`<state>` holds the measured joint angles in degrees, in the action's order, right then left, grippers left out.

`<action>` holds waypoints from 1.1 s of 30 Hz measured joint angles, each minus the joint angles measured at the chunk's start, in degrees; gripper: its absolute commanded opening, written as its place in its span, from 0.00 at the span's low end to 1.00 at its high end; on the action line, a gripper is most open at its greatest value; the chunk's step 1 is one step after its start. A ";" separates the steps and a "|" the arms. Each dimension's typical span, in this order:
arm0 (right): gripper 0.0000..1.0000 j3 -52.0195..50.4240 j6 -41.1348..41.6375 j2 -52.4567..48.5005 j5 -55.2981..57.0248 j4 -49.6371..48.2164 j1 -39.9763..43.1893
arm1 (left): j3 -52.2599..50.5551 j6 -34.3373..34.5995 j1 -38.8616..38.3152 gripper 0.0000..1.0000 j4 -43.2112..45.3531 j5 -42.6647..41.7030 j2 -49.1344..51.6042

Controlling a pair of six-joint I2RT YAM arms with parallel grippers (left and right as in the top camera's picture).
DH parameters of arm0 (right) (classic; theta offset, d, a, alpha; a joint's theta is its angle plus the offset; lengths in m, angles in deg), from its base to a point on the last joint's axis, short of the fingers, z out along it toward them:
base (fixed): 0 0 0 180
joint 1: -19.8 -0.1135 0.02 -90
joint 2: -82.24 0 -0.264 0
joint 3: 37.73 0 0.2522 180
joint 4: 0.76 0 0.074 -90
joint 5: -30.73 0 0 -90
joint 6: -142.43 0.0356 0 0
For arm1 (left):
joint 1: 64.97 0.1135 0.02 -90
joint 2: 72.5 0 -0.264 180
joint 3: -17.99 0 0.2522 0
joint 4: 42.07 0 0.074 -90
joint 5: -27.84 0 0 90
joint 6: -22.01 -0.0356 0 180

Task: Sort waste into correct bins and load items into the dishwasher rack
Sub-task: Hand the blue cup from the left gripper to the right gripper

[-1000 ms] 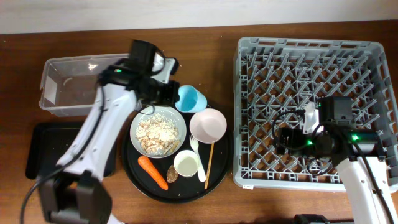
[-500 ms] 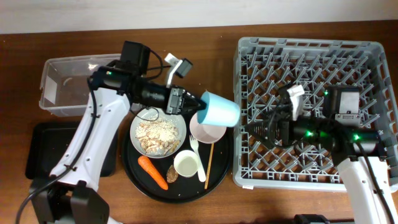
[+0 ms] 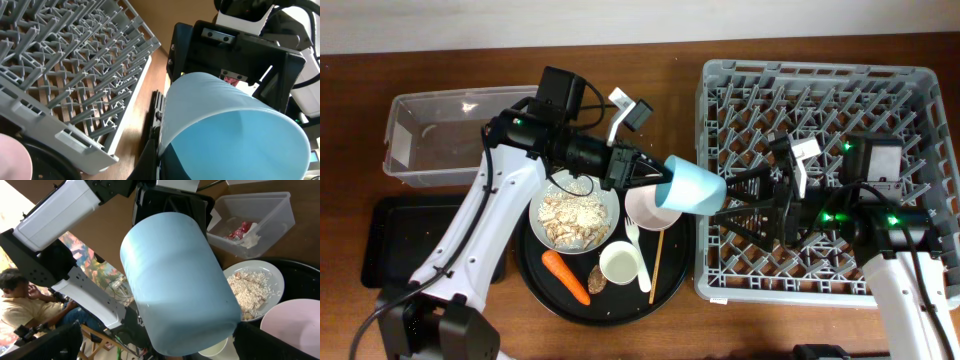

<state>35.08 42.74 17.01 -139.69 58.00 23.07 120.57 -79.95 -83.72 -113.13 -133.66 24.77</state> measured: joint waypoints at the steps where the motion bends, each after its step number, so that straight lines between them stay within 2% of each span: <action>1: 1.00 0.00 -0.02 0.00 -0.13 -0.04 0.00 | 0.00 0.22 0.00 0.00 0.52 -0.44 0.00; 11: 0.97 0.00 -0.22 -0.11 -1.38 -0.68 0.00 | 0.00 3.21 -0.63 0.00 3.43 -3.63 0.00; 14: 0.93 0.00 -0.48 -0.11 -1.40 -0.90 0.00 | 0.00 3.39 -2.49 0.00 3.56 -3.54 0.00; 18: 0.83 0.00 -0.61 -0.11 -1.42 -0.92 0.00 | 0.00 3.48 -4.96 0.00 3.63 -2.69 0.00; 24: 0.83 0.00 -0.76 -0.11 -1.62 -0.92 0.00 | -0.02 4.11 -5.90 0.00 5.01 -1.81 0.00; 33: 0.80 0.00 -0.81 -0.52 -1.14 -0.96 0.00 | -0.09 10.10 -6.01 0.00 11.72 -0.26 0.00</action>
<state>35.08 41.93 16.49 -140.83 57.04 23.07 120.48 -69.86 -89.73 -101.41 -133.92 24.77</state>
